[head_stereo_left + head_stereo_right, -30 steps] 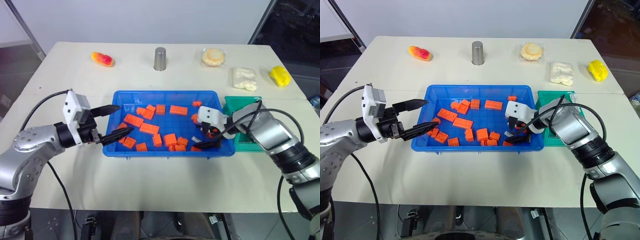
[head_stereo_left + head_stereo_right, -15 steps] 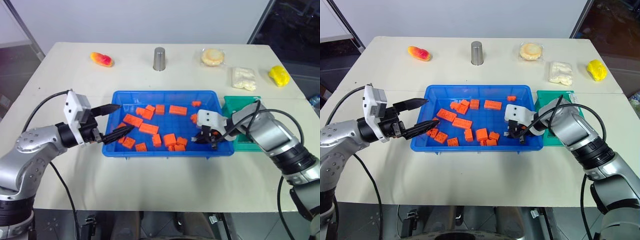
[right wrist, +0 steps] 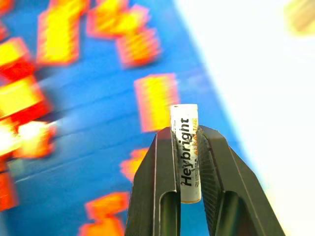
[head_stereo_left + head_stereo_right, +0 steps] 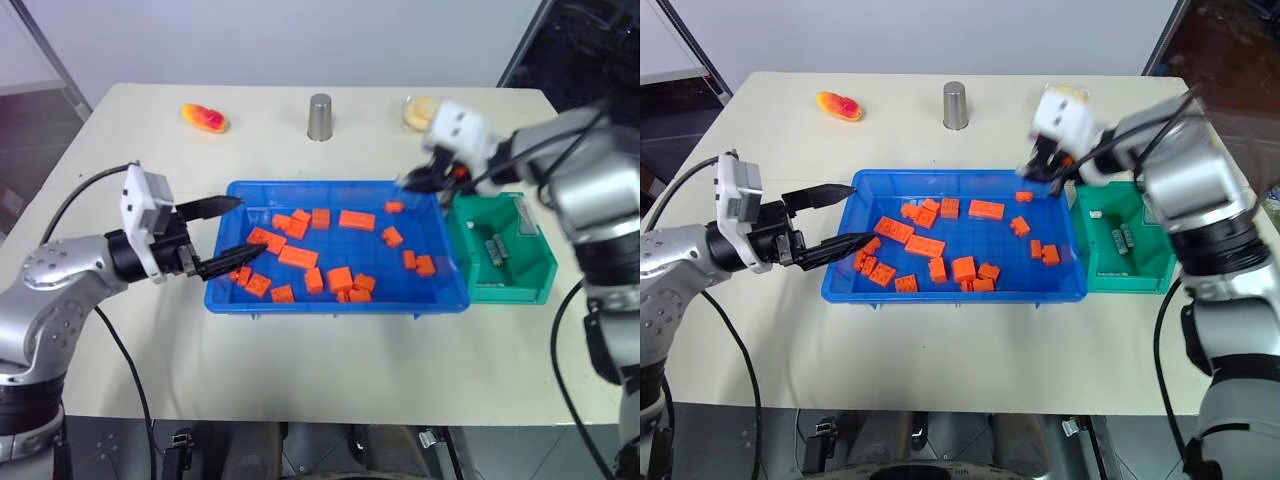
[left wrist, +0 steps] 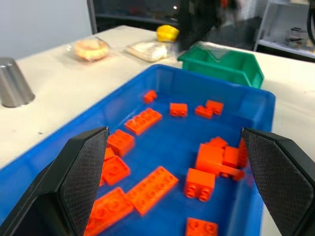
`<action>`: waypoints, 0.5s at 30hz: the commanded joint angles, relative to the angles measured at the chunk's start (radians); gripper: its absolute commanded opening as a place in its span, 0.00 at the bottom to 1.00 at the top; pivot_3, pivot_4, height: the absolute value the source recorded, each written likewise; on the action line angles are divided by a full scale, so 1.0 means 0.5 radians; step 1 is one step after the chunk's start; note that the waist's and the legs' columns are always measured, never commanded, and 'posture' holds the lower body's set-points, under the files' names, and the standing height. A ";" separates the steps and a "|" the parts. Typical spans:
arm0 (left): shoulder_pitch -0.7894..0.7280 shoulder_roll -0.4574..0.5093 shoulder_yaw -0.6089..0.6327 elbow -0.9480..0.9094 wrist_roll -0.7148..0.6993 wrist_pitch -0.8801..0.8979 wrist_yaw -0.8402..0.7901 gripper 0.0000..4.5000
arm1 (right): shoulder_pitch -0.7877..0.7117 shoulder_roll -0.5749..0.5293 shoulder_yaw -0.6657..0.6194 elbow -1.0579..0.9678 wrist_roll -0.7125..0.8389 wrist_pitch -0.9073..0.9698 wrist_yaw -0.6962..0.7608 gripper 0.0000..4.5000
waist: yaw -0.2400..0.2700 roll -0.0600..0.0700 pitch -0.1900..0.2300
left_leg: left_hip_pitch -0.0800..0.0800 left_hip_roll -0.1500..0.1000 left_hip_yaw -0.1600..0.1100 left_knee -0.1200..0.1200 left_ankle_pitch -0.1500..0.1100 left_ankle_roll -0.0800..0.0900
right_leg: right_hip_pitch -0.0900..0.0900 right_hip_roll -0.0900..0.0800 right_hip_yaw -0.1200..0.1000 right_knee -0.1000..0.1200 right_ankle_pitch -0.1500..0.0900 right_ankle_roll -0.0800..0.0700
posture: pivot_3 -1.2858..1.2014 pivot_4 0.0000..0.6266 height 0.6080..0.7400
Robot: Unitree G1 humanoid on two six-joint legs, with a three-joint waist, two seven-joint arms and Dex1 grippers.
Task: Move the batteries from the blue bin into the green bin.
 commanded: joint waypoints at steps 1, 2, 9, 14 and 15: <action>-0.086 0.000 -0.065 0.040 0.043 -0.069 -0.086 1.00 | 0.012 -0.183 -0.092 0.075 -0.066 -0.077 0.011 0.01 | -0.002 0.000 0.000 | 0.000 0.000 0.001 0.000 0.000 0.000 | 0.001 -0.001 0.000 -0.003 0.000 0.000 | 0.52 0.24 1.00; -0.108 -0.003 -0.096 0.068 0.066 -0.085 -0.113 1.00 | 0.050 -0.247 -0.120 0.086 -0.070 -0.079 0.013 0.01 | -0.006 0.000 0.000 | -0.001 -0.001 0.002 0.000 0.000 0.000 | 0.001 -0.002 0.001 -0.005 0.000 0.000 | 0.52 0.24 1.00; -0.226 -0.047 -0.217 0.244 0.185 -0.174 -0.227 1.00 | 0.384 -0.454 -0.292 -0.003 -0.014 0.015 -0.015 0.01 | -0.036 0.001 0.000 | 0.001 0.001 0.004 -0.001 0.000 0.000 | 0.000 0.001 0.002 -0.003 0.000 0.000 | 0.52 0.24 1.00; -0.258 -0.071 -0.251 0.311 0.239 -0.205 -0.279 1.00 | 0.629 -0.458 -0.418 -0.074 0.054 0.097 -0.063 0.01 | -0.055 0.001 0.000 | 0.001 0.001 0.004 0.000 0.000 0.000 | 0.000 0.001 0.003 0.000 0.000 0.000 | 0.52 0.24 1.00; -0.260 -0.074 -0.256 0.320 0.247 -0.211 -0.283 1.00 | 0.660 -0.454 -0.432 -0.065 0.062 0.089 -0.076 0.01 | -0.057 0.001 0.000 | 0.001 0.001 0.004 0.001 0.000 0.000 | 0.000 0.001 0.003 0.000 0.000 0.000 | 0.52 0.24 1.00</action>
